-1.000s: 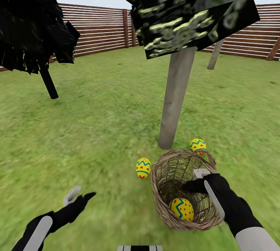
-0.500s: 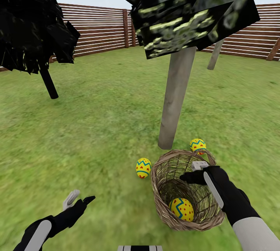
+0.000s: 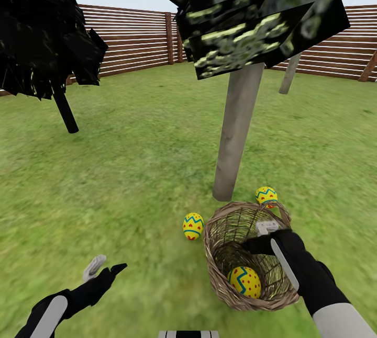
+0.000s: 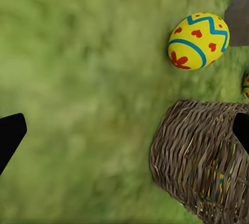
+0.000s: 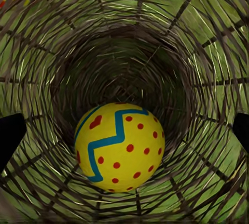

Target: Take the three Easter eggs out of the wicker basket on the lawn in the garden, then place them on the lawn next to a single tree (choose any tree) so that all three eggs are next to the same tree and none are left in the basket.

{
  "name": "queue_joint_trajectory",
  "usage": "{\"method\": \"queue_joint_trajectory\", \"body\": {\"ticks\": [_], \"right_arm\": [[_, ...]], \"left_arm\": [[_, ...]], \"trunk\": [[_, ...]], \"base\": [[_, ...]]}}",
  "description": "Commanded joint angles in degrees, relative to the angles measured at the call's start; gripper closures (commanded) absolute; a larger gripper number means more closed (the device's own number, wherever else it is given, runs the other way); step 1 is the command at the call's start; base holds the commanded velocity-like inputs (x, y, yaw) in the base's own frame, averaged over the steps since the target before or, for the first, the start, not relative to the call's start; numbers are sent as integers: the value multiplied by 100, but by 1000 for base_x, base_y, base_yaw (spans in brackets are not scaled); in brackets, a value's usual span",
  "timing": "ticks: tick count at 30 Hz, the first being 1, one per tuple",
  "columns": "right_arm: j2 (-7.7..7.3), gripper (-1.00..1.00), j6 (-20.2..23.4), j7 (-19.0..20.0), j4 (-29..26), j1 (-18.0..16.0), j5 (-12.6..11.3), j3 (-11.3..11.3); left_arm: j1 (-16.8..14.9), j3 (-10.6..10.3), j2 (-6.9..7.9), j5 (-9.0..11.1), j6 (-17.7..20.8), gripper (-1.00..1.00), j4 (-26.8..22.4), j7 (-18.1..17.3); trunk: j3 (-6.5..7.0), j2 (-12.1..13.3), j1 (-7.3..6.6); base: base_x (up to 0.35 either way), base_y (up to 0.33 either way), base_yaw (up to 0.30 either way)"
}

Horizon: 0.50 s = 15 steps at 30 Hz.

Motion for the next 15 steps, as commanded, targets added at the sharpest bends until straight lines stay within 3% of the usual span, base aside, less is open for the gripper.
{"method": "queue_joint_trajectory", "body": {"ticks": [1, 2, 15], "right_arm": [[-6, -100, 23, -17, -38, 7, -3, 15], [-7, -100, 24, -16, -200, 10, 113, 19], [-55, -100, -4, -9, -222, 15, 192, 70]], "left_arm": [[-2, 12, -1, 2, 35, -100, -1, -18], [-2, 12, 1, 2, 35, -100, -1, -18], [-1, 10, 5, 5, 39, -100, 0, -23]], "trunk": [[-5, -2, -1], [-5, -2, -1], [-5, -2, -1]], "base": [[0, 0, 0], [0, 0, 0], [0, 0, 0]]}}
